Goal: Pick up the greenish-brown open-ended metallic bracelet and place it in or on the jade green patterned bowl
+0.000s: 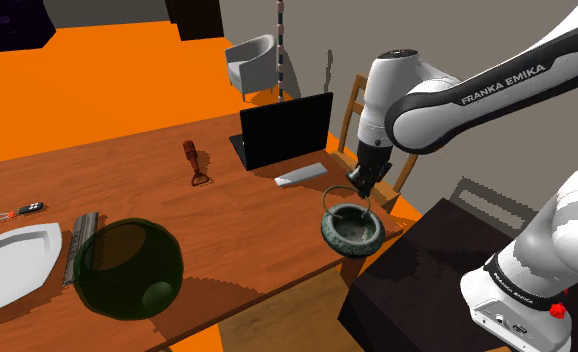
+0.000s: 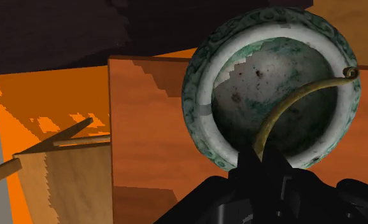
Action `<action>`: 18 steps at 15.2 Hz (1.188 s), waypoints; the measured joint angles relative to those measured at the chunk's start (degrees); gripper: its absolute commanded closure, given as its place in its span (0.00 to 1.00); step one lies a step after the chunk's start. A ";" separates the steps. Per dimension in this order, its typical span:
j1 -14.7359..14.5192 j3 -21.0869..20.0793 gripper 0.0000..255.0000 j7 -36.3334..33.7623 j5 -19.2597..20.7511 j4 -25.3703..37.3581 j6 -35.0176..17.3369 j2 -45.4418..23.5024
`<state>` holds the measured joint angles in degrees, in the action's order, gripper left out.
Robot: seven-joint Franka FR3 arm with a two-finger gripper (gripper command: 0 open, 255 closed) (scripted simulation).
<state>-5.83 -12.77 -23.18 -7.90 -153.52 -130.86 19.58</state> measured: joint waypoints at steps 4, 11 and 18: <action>-0.33 0.90 1.00 1.67 -0.93 -6.01 -1.43 4.49; -0.24 0.31 1.00 1.69 -1.10 -8.42 -8.66 -0.35; 0.02 -0.11 1.00 1.58 -0.91 -9.57 -14.62 -5.03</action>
<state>-5.81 -12.88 -21.59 -8.82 -163.09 -145.48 14.55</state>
